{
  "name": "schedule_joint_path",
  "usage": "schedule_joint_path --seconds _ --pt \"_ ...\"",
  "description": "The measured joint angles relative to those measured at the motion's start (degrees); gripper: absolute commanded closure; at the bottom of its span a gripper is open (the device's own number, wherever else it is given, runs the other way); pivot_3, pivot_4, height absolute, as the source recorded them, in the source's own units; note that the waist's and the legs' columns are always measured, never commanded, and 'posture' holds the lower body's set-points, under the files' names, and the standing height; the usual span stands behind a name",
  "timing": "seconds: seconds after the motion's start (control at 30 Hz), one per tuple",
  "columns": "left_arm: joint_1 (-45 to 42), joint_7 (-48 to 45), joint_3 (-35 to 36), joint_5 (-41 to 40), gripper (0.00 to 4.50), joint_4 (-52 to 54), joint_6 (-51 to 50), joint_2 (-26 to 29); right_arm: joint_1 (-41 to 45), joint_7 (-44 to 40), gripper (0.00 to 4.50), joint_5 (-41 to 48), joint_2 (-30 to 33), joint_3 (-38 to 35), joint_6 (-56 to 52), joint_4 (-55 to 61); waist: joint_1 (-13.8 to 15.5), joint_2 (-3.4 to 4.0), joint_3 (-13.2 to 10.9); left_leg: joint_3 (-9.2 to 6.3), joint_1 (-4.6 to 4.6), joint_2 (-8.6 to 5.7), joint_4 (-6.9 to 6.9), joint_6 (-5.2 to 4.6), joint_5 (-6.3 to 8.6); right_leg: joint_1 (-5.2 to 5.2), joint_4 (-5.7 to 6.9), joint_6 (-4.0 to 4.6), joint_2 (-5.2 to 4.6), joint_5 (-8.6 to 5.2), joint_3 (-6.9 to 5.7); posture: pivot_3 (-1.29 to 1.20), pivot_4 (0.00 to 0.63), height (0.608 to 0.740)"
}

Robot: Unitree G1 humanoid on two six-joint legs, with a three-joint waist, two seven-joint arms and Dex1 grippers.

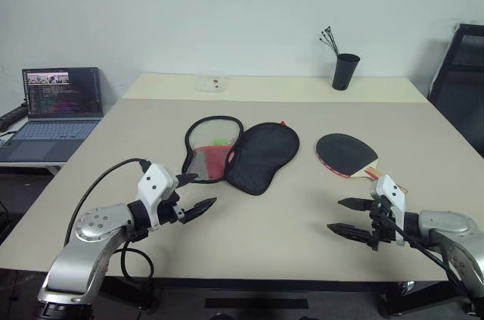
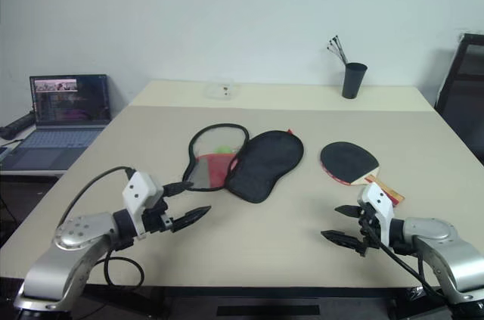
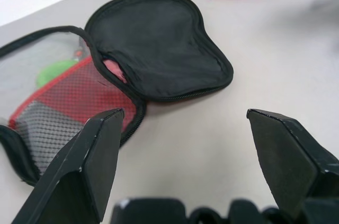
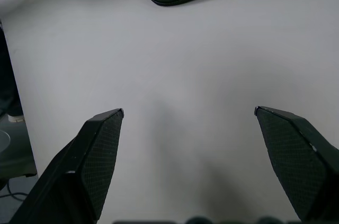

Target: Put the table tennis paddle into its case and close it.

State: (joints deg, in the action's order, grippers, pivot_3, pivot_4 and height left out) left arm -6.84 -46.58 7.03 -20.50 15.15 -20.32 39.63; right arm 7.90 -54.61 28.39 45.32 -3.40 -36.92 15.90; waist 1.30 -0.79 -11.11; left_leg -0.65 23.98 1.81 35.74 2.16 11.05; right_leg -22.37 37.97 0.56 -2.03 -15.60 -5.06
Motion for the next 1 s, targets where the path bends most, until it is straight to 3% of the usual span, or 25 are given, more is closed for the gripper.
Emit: schedule_joint_path --seconds 0.53,1.0 --pt "-8.6 -0.8 -0.4 0.7 0.43 -10.8 4.9 -3.5 4.6 3.8 0.14 4.4 -0.4 -2.1 -6.2 4.1 0.0 -0.11 -0.1 0.00 0.04 -0.03 0.05 0.00 0.01 0.02 0.00 -0.02 0.04 0.01 -0.02 0.00 0.150 0.740" --pt "-11.0 -8.3 3.8 -2.1 0.43 -20.3 6.4 2.9 19.6 18.7 0.14 -0.1 -19.7 7.0 -11.2 -5.3 -0.5 -0.17 -0.1 -0.02 0.03 0.12 0.06 0.00 0.00 -0.04 0.10 -0.01 0.34 0.02 -0.02 0.00 0.150 0.740"
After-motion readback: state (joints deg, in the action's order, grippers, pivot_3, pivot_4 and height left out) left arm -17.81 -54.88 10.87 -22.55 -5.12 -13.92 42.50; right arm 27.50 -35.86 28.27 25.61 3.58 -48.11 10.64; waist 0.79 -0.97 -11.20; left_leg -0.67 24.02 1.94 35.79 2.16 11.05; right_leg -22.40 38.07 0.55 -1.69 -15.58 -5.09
